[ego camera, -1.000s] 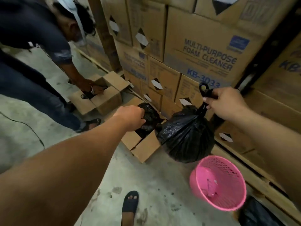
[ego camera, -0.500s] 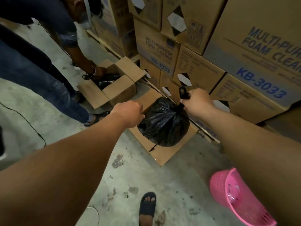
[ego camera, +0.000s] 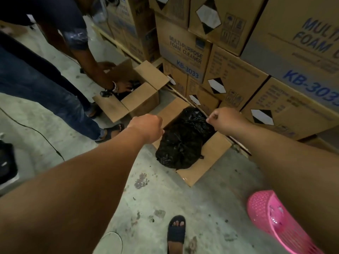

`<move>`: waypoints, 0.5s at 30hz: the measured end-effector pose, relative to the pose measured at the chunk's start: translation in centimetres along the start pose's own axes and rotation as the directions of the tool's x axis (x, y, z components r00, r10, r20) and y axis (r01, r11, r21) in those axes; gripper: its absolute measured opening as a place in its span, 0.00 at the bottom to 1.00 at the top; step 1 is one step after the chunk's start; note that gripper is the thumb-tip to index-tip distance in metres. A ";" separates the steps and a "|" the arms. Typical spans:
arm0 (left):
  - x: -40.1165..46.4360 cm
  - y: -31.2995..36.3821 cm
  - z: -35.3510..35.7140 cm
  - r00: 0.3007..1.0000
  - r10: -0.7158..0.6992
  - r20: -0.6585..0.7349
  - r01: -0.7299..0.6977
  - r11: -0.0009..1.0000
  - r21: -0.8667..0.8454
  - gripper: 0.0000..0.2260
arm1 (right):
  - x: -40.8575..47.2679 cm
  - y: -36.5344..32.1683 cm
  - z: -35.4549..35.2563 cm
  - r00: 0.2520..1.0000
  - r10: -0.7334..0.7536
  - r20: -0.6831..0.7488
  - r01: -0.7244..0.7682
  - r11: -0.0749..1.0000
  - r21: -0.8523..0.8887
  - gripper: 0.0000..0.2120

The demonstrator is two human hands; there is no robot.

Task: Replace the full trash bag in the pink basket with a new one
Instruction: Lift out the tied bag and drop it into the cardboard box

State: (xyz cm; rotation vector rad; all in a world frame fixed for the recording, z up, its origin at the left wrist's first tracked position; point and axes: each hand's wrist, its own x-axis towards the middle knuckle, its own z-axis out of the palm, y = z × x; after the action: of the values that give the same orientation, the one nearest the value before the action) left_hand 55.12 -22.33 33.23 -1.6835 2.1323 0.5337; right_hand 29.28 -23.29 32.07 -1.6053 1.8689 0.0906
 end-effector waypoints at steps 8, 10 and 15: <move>-3.0 10.8 -5.0 0.988 0.126 -0.089 -0.121 0.991 0.052 0.16 | -10.4 5.2 -6.6 0.998 -0.054 -0.010 0.052 0.984 -0.170 0.26; -5.1 15.0 -6.7 0.977 0.159 -0.138 -0.152 0.986 0.066 0.16 | -14.4 7.4 -8.5 0.997 -0.040 -0.066 0.027 0.982 -0.188 0.30; -12.9 26.7 -9.2 0.929 0.279 -0.244 -0.265 0.960 0.089 0.17 | -27.1 14.3 -13.0 0.974 -0.030 -0.225 -0.028 0.968 -0.250 0.32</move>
State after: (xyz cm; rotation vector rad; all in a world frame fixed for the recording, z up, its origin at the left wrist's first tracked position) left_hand 31.39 -10.52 49.47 -1.5027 2.5641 0.3437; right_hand 11.46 -2.53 51.09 -1.8536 2.0996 0.1553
